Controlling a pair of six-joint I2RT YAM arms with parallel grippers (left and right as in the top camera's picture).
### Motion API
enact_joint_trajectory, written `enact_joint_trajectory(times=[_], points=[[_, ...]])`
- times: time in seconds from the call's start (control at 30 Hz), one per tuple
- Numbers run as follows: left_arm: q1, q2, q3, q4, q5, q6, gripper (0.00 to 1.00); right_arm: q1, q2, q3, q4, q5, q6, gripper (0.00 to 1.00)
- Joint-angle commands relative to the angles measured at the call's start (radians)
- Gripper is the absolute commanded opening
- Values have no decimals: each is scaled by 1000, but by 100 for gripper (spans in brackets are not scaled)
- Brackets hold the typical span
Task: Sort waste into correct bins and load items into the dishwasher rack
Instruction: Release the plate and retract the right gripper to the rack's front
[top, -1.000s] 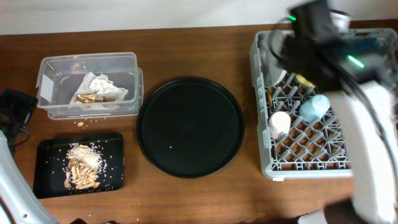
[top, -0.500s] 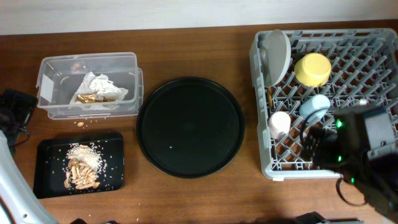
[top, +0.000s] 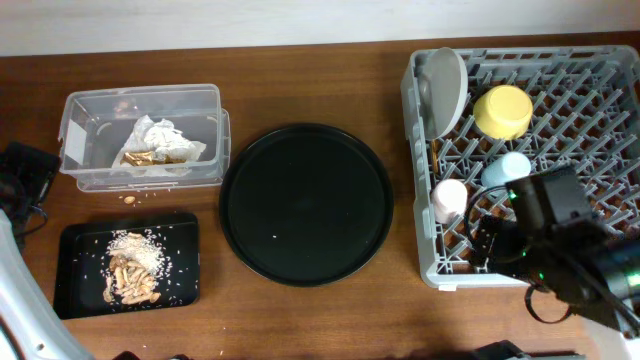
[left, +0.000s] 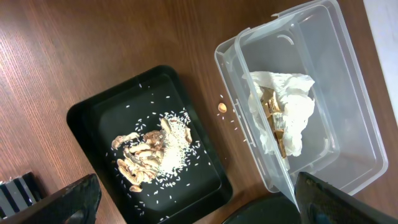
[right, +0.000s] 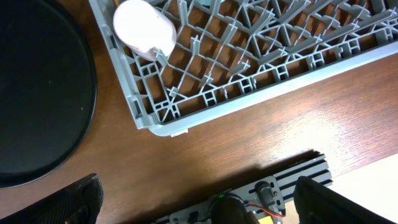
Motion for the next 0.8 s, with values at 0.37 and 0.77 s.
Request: enact_joint_trajectory(times=[0.37,0.77], points=[[3,0,3,0,3,-3,99,-184,-492,-640,758,-318,-280,99],[3,0,3,0,3,-3,99,-323,-1054,-1248,1340,-392,-280,99]])
